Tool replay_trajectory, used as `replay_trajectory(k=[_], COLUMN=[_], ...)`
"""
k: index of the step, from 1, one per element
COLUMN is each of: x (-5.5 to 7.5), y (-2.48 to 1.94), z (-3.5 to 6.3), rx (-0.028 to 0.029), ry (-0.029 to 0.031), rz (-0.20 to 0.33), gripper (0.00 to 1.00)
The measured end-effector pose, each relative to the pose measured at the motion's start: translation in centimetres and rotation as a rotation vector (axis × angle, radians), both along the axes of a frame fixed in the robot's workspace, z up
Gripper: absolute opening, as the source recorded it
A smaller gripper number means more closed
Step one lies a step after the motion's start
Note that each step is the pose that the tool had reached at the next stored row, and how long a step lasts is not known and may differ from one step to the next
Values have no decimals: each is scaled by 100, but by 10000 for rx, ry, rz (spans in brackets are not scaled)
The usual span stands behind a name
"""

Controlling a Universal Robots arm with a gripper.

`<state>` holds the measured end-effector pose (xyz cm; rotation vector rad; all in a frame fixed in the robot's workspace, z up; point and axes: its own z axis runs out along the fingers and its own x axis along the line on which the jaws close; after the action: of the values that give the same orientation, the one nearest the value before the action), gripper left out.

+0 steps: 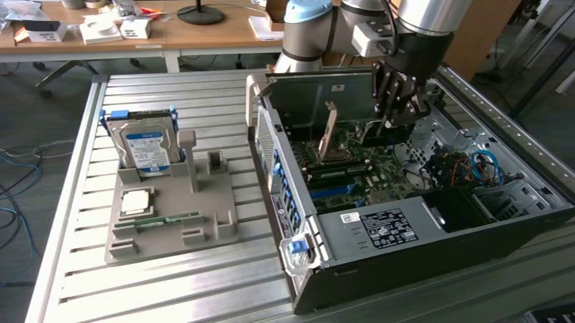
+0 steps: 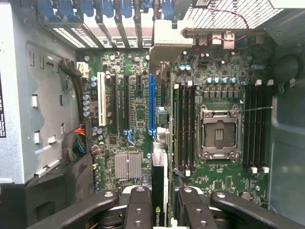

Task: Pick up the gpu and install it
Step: 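Insert the gpu into the slot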

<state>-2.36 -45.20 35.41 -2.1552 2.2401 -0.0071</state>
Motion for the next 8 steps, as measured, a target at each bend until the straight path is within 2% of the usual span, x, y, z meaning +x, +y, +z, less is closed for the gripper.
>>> replay_trajectory(k=[3, 8], x=[0, 0], y=[0, 0], z=[-10, -84], rx=[5, 2], ry=[-2, 0], rz=[0, 0], gripper=[26, 26])
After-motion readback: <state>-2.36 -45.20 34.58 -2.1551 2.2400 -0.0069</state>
